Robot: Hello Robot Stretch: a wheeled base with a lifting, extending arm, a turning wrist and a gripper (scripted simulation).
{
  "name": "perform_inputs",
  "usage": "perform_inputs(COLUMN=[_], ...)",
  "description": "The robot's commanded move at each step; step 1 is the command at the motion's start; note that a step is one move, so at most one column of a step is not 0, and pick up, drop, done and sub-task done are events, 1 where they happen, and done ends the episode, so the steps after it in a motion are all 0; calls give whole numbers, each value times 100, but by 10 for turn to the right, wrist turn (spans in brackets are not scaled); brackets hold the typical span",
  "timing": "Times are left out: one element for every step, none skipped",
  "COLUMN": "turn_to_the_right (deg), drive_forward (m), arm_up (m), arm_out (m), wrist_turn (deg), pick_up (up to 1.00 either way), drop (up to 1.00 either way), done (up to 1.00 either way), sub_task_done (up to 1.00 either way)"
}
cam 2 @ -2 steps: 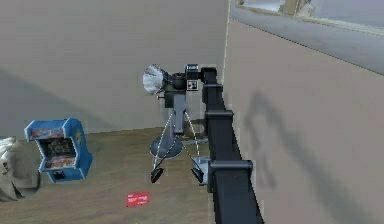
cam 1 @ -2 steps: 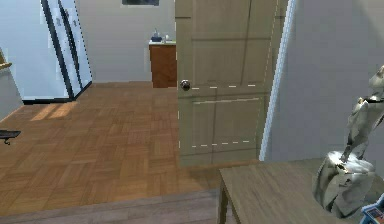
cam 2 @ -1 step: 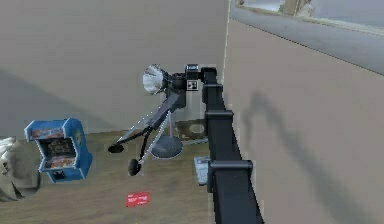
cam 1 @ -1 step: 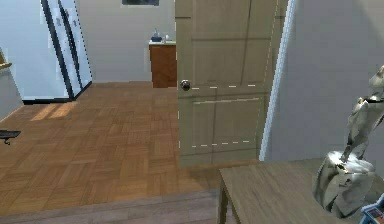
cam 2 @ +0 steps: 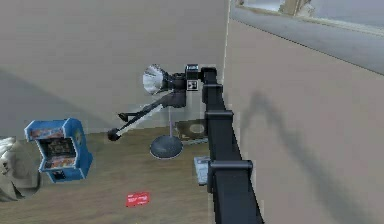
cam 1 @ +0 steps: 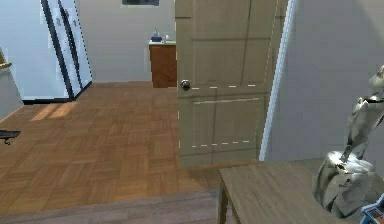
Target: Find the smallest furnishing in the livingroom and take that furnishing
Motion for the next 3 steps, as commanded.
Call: perform_inputs(turn_to_the_right=[0,0,0], drive_forward=[0,0,0], arm_up=[0,0,0], arm_out=[0,0,0], wrist_turn=[450,180,0], pick_up=[0,0,100], drop=[0,0,0], done=[0,0,0], sub_task_done=[0,0,0])
